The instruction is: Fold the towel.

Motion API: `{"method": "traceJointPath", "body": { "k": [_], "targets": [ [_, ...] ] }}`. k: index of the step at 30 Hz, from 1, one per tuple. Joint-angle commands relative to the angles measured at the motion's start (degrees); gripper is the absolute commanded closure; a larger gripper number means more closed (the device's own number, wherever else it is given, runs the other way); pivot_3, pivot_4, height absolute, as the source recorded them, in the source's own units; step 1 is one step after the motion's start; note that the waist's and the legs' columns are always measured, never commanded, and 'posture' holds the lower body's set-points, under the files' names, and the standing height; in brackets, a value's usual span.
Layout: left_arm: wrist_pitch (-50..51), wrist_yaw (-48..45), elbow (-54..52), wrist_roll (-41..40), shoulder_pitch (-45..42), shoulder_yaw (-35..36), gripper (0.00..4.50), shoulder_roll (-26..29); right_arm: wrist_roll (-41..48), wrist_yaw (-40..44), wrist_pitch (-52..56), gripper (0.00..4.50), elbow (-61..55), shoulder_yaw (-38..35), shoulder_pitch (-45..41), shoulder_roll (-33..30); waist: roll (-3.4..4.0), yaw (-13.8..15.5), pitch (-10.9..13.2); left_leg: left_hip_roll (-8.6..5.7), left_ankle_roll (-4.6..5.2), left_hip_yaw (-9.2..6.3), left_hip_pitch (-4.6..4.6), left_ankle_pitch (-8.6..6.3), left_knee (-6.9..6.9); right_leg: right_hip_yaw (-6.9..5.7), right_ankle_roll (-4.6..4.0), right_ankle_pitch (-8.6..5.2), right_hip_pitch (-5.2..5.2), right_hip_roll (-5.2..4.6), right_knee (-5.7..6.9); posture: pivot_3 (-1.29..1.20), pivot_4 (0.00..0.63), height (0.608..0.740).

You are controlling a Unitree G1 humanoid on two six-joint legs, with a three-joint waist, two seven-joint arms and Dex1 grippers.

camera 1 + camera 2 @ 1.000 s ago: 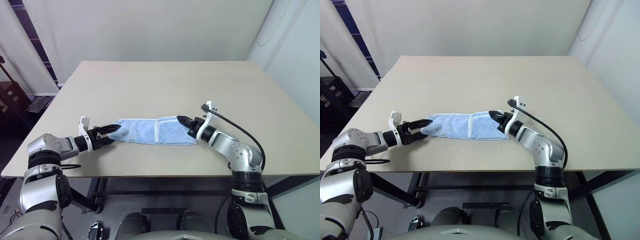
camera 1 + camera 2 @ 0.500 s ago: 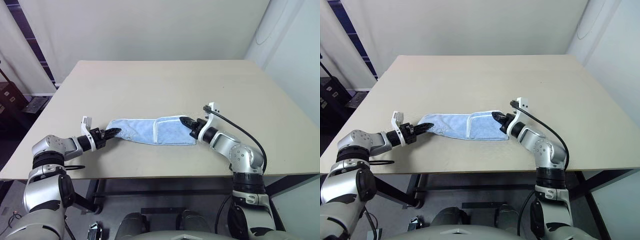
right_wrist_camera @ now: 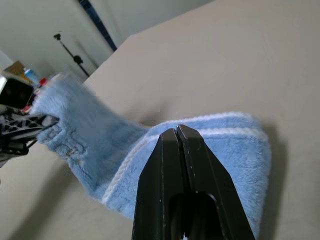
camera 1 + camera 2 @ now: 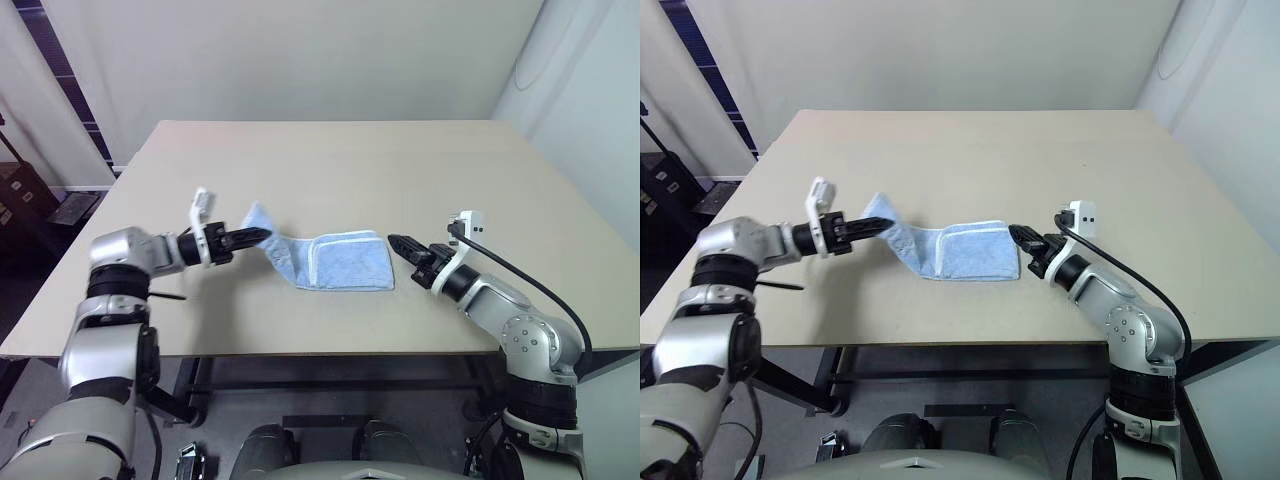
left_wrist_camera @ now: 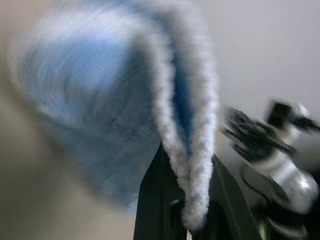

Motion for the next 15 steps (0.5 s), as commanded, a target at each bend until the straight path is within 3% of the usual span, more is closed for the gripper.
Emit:
{"method": "traceJointPath", "body": {
  "k": [1,6,15],
  "targets": [
    [-2.5,-7.0,-4.2,2.3,-2.1,-8.2,4.47,-2.4,-1.2,-2.4,-1.4,4.5,-3.4,-0.9,1.2,-1.1,0.01,-0.1,0.0,0.02,0.0,0.01,0.0,0.0,-0.04,0.01,0.0,0.0,-0.03,0.03,-0.01,0.0,0.0,0.74],
    [-8.9,-8.8,3.2,6.0,-6.4,-12.2,4.47,-8.9,-1.2,-6.0,-2.1,4.5,-4.3,-1.9,2.1,0.1,0.05,0.1,0.0,0.05,0.02,-0.03,0.0,0.01,-0.06,0.03,0.05,-0.04,-0.08,0.19,0.04,0.0,0.0,0.74],
    [-20.5,0.4,20.3,10.9,-12.2,-8.1,4.47,-20.7,0.3,-11.3,-2.2,4.5,-6.3,-5.1,5.2,1.5,0.02,0.3,0.1,-0.06,0.14,-0.1,-0.08,-0.05,-0.01,0.02,0.27,-0.1,-0.03,0.06,-0.04,0.0,0.0,0.74]
  ]
}}
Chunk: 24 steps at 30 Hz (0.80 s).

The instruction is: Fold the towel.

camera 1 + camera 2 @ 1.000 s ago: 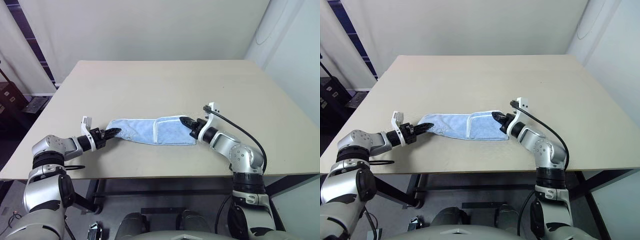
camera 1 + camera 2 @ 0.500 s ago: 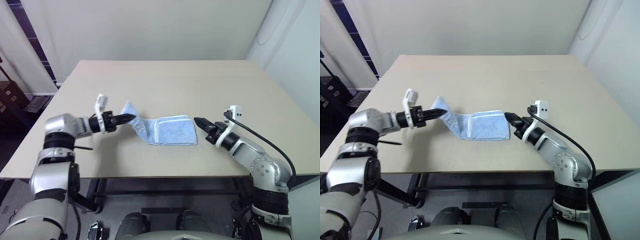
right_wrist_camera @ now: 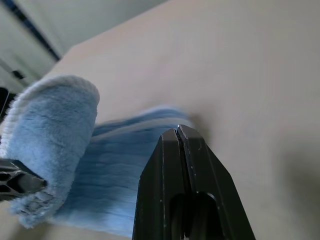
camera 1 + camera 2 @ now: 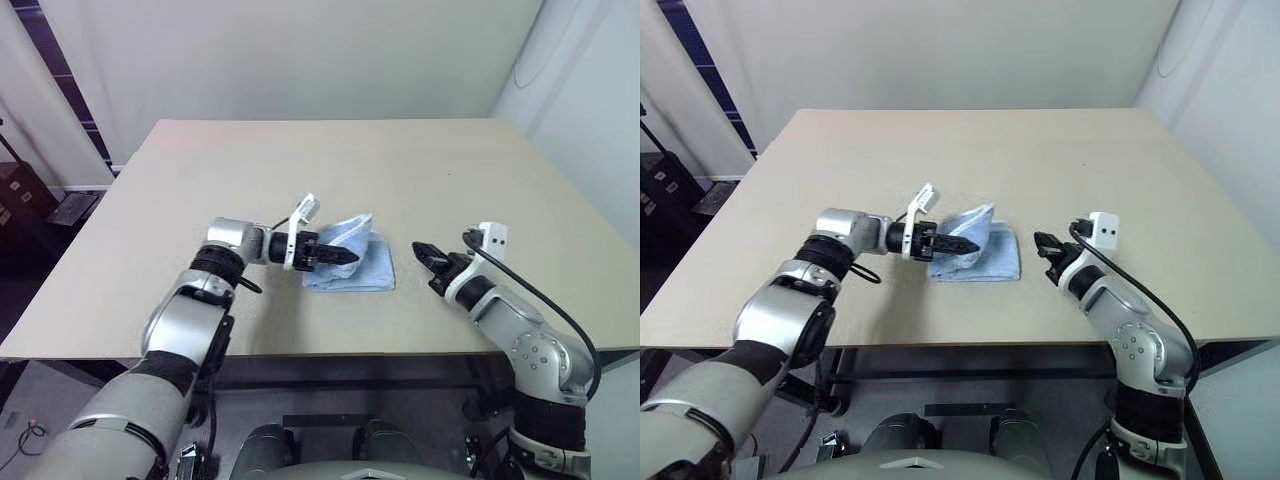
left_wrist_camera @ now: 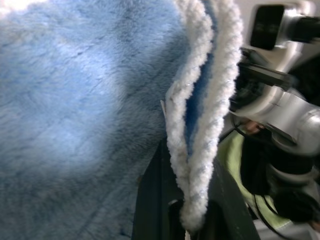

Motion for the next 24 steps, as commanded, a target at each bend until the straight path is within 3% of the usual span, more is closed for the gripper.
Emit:
{"method": "traceJointPath", "body": {
  "k": [1,9,14,21,24],
  "targets": [
    [-4.0,1.7,2.3,1.9,-2.2,1.6,4.47,-2.4,1.4,-1.5,-0.7,4.5,-3.1,-1.8,0.4,0.4,0.0,-0.1,0.0,0.0,0.02,0.0,0.0,-0.01,-0.01,0.0,0.07,0.02,-0.01,0.0,0.0,0.0,0.0,0.74],
    [-8.0,6.5,5.2,3.1,-2.3,5.4,4.47,-6.8,1.8,-3.2,-1.1,4.5,-2.4,-2.6,0.5,0.7,0.0,0.0,0.0,0.01,0.02,-0.02,0.0,-0.01,0.01,-0.01,0.04,0.0,-0.01,0.02,0.04,0.0,0.0,0.74],
    [-8.7,7.2,5.5,3.9,-2.0,6.7,3.15,-7.0,1.5,-3.6,-1.3,4.5,-1.6,-2.6,0.2,0.5,0.0,0.0,0.0,0.01,0.02,-0.03,0.0,-0.01,0.01,-0.02,0.07,0.02,-0.01,0.02,0.05,0.0,0.0,0.74],
    [-8.7,-0.3,1.8,3.8,-1.3,6.9,0.58,-5.3,1.8,-2.4,-2.2,4.5,-1.1,-2.0,-0.8,0.6,0.0,-0.1,0.0,0.01,0.02,-0.03,0.0,-0.01,0.01,-0.02,0.04,0.0,-0.01,0.03,0.05,0.0,0.0,0.74],
    [-7.2,-9.9,-6.0,3.4,1.0,3.9,0.58,-2.5,2.0,-1.3,-3.0,4.5,-0.6,-1.8,-2.0,0.4,0.02,-0.4,0.0,0.01,0.02,-0.01,0.01,-0.01,0.01,-0.02,-0.03,-0.03,-0.01,0.04,0.05,0.0,0.0,0.74]
  ]
}}
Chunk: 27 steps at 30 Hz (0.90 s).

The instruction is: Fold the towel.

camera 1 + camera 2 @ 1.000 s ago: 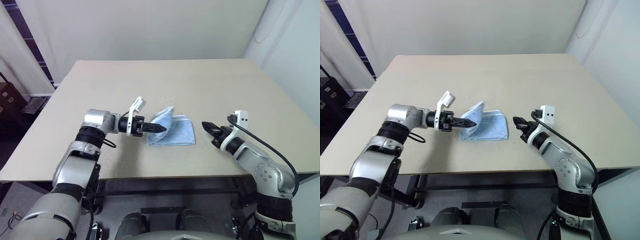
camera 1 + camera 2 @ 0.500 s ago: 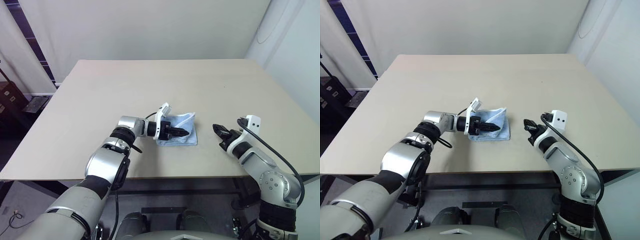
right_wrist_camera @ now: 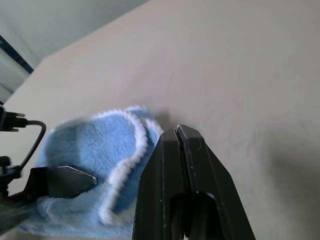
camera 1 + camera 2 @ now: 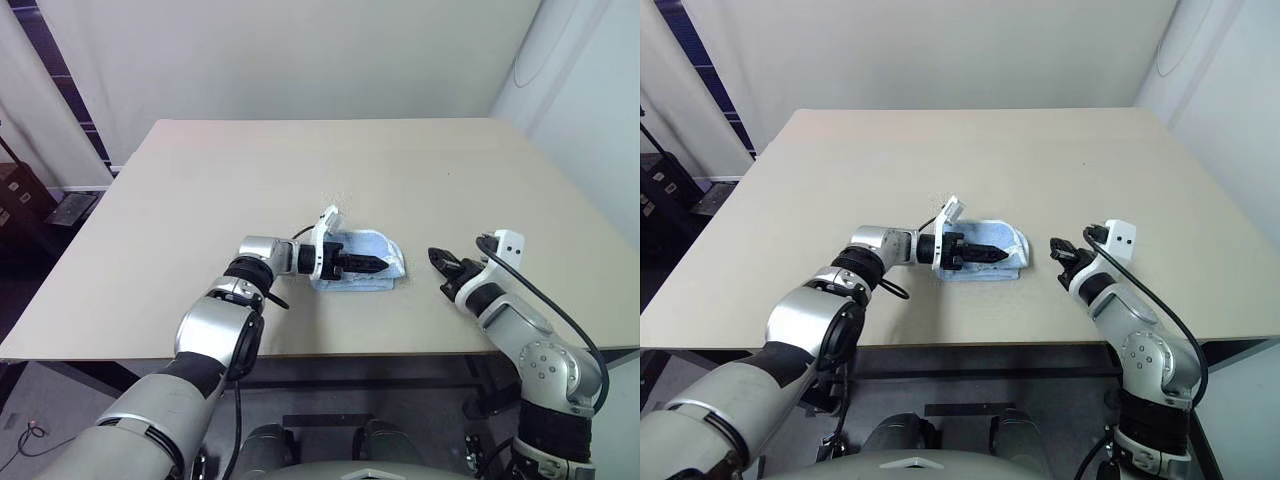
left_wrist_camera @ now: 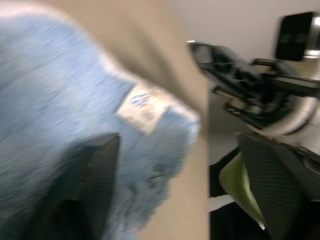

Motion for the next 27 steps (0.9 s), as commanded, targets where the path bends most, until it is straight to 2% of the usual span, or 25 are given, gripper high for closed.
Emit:
{"method": "traceJointPath", "body": {
  "k": [1,4,6,11,16,21,27],
  "targets": [
    [-1.0,-8.2,-11.3,-0.3,2.0,-2.5,0.58,3.6,1.7,2.0,-2.4,4.5,-0.8,-0.2,-2.7,-0.1,0.02,-0.2,0.0,0.01,0.0,-0.01,0.0,0.0,-0.01,0.0,0.0,0.0,0.0,0.01,0.01,0.0,0.0,0.74],
    [-6.1,-4.2,-17.6,1.4,4.9,-2.5,0.58,5.9,1.8,4.8,-3.5,4.5,-1.7,1.2,-4.3,-1.2,0.05,0.0,0.0,0.03,0.0,-0.02,0.02,0.0,-0.02,0.01,0.0,0.0,0.0,0.02,0.03,0.0,0.0,0.74],
    [-7.8,-0.1,-18.7,0.4,5.2,0.3,0.97,7.2,1.1,6.6,-4.4,4.5,-1.7,2.8,-5.6,-1.9,0.05,0.1,0.0,0.03,0.0,-0.02,0.04,0.0,0.0,0.02,0.01,0.01,0.01,0.02,0.05,0.0,0.0,0.74],
    [-11.8,1.6,-20.2,0.0,6.5,2.2,2.67,10.9,-0.9,9.2,-6.2,4.5,3.0,5.2,-10.5,-3.3,0.04,0.1,0.0,0.02,0.01,-0.01,0.03,0.01,0.06,0.02,0.11,0.07,0.05,0.01,0.05,0.0,0.0,0.74],
    [-13.5,3.2,-15.4,-0.5,5.5,4.1,4.46,10.8,-6.5,14.6,-10.4,4.5,12.3,10.2,-15.2,-5.0,0.04,0.3,0.0,-0.02,0.01,0.0,0.03,0.01,0.08,0.01,0.15,0.09,0.09,-0.01,0.04,0.0,0.0,0.74],
    [-20.5,5.7,-10.7,3.4,6.1,1.1,4.46,7.6,-7.4,21.4,-12.0,4.5,21.2,13.0,-19.4,-4.3,0.03,0.3,0.0,-0.05,0.02,0.01,0.03,0.01,0.08,0.0,0.2,0.11,0.09,0.01,0.06,0.0,0.0,0.74],
    [-30.1,13.7,-0.9,9.6,8.3,-1.9,4.46,2.4,-13.1,29.1,-15.1,4.5,39.8,18.6,-21.6,-2.2,0.0,0.1,0.0,-0.12,0.02,0.01,0.13,0.02,0.08,0.0,0.21,0.12,0.19,0.03,0.07,0.0,0.0,0.74]
  ]
}}
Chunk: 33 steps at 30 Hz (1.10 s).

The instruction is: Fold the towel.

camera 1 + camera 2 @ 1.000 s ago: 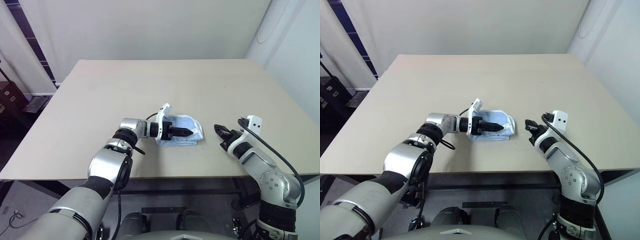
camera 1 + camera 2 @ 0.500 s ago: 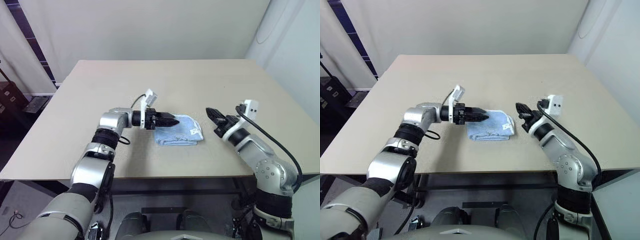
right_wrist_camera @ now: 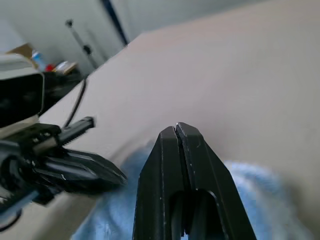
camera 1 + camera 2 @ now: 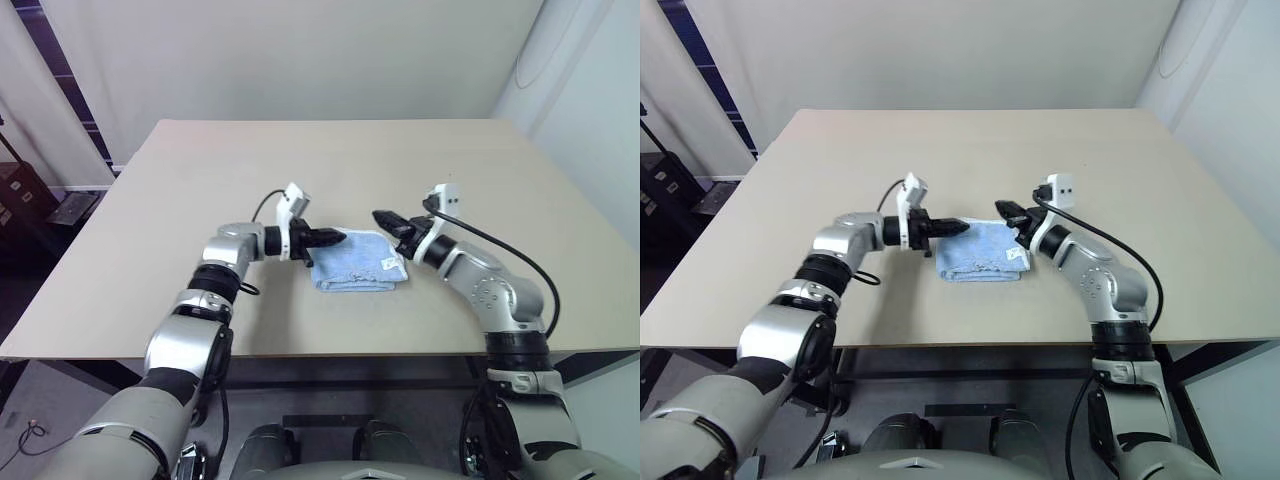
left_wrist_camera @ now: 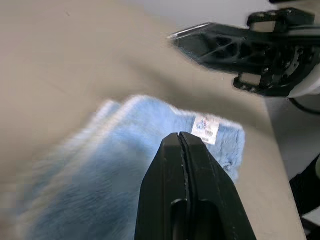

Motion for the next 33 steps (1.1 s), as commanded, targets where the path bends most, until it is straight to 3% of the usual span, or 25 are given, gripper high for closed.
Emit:
{"method": "traceJointPath", "body": {
  "k": [1,6,9,13,16,22,26,33],
  "targets": [
    [-5.9,4.7,4.8,3.7,1.1,-1.4,4.46,-1.1,-4.8,4.4,-3.9,4.5,9.5,3.7,-0.6,0.9,0.0,-0.2,0.0,0.0,0.0,0.0,0.01,0.0,0.0,0.0,0.0,0.0,0.0,0.0,0.0,0.0,0.0,0.74],
    [-10.7,9.1,9.0,6.1,2.1,-1.1,4.46,-2.1,-10.4,5.5,-8.7,4.5,20.9,5.9,-0.9,2.7,-0.23,-0.4,-0.2,0.09,-0.01,-0.02,0.37,0.0,0.01,-0.02,-0.02,0.01,0.36,0.07,0.05,0.0,0.0,0.74],
    [-11.1,8.1,9.4,5.0,1.8,0.5,4.46,-2.4,-11.5,6.3,-10.6,4.5,22.1,5.4,-1.0,3.0,-0.23,-0.4,-0.2,0.21,-0.08,-0.03,1.17,-0.05,0.0,-0.08,-0.22,-0.13,1.15,-0.02,-0.08,0.0,0.0,0.74],
    [-9.3,4.6,8.4,2.6,1.0,2.7,4.46,-2.2,-10.8,6.3,-10.7,4.5,19.3,3.3,-1.3,2.8,-0.22,-0.4,-0.2,0.19,-0.23,-0.03,1.13,-0.13,0.0,-0.11,-0.3,-0.07,1.1,-0.12,-0.05,0.0,0.0,0.74],
    [-7.7,3.6,7.6,0.6,0.0,5.3,4.5,-1.7,-10.0,6.3,-9.8,3.6,15.6,2.1,-1.7,2.0,-0.19,-0.3,-0.2,0.2,-0.1,-0.03,0.99,-0.04,-0.01,-0.1,-0.35,-0.03,0.92,-0.1,-0.02,0.0,0.0,0.74],
    [-0.6,-3.3,0.4,-3.0,-0.5,7.2,2.47,2.1,-1.2,7.2,4.3,1.43,-1.2,-2.4,-0.9,-0.7,-0.16,-0.2,-0.2,0.18,-0.07,-0.02,0.0,0.01,0.05,-0.07,-0.11,0.07,-0.05,-0.09,0.08,0.0,0.0,0.74],
    [9.9,-11.5,-13.3,-5.2,4.1,4.7,1.0,8.8,-2.0,4.2,13.6,0.02,-1.2,-3.0,-2.5,-5.7,-0.14,-0.4,-0.2,0.17,-0.06,-0.03,-0.07,0.0,-0.02,-0.09,-0.11,0.07,-0.14,-0.07,0.09,0.0,0.0,0.74],
    [18.9,-14.8,-31.0,-8.1,14.0,3.9,1.0,19.5,4.5,8.0,30.0,0.02,9.3,-8.4,-7.4,-11.0,-0.03,-1.4,-0.1,0.2,-0.07,-0.01,-0.03,0.01,-0.07,-0.07,-0.15,0.06,-0.16,-0.04,0.11,0.0,0.0,0.74]
  ]
}}
